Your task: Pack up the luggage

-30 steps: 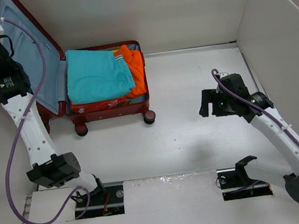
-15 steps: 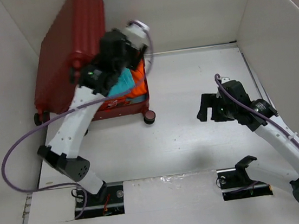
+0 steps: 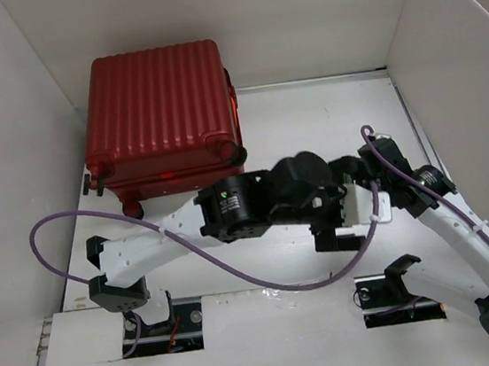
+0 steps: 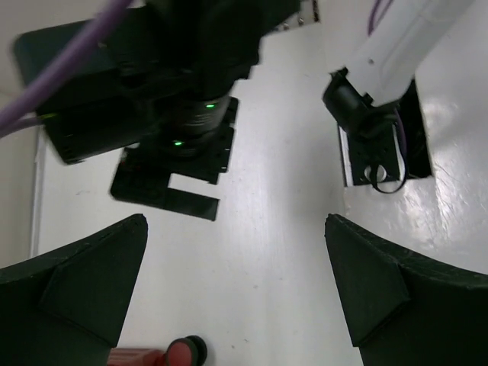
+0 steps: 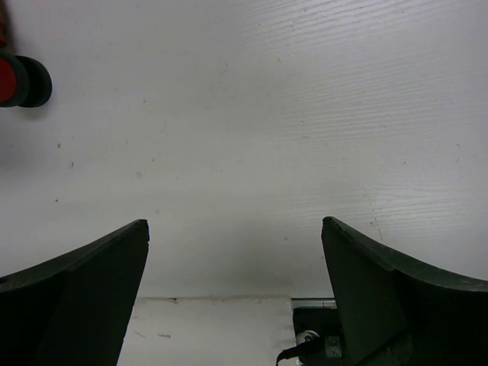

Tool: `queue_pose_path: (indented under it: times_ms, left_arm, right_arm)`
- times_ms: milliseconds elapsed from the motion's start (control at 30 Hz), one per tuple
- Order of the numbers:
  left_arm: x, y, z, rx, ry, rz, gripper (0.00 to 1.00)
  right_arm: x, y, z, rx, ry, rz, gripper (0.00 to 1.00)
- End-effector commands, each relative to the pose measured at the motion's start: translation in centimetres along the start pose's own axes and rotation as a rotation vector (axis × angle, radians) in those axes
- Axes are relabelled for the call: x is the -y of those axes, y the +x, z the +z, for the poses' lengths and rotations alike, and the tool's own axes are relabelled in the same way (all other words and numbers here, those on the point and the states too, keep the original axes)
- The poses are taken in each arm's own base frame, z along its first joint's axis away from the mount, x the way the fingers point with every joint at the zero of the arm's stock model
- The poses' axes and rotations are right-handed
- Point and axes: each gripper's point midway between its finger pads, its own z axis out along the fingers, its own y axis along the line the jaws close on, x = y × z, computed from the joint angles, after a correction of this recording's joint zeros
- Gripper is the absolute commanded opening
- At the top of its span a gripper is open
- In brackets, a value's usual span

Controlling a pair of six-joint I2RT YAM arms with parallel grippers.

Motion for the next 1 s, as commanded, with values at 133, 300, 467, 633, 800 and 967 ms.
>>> queue_pose_path:
  times_ms: [133, 300, 467, 633, 800, 967]
  left_arm:
    - [-3.1, -0.2, -3.0, 0.015, -0.149, -0.044, 1.00]
    - [-13.6, 7.2, -8.3, -0.102, -0.517, -0.214, 1.00]
    - [-22.3, 15.0, -19.8, -0.144, -0.865, -0.455, 1.00]
    - [-22.6, 22.4, -31.2, -0.244, -1.197, -0.590, 1.00]
    - [-19.7, 31.0, -36.3, -0.381, -1.320, -0.768, 1.00]
    - [-14.7, 39.9, -41.4, -0.475, -1.356, -0.997, 1.00]
  right_arm:
    - [-1.6, -2.1, -1.2, 0.053, -0.067, -0.032, 1.00]
    - [-5.5, -3.3, -0.8, 0.047, -0.145, -0.187, 1.00]
    - [-13.0, -6.9, -1.1, 0.102, -0.271, -0.318, 1.00]
    - [-21.4, -8.5, -0.9, 0.117, -0.397, -0.431, 1.00]
    - [-27.9, -9.0, 0.4, 0.097, -0.502, -0.472, 1.00]
    - [-30.9, -7.9, 4.5, 0.037, -0.526, -0.514, 1.00]
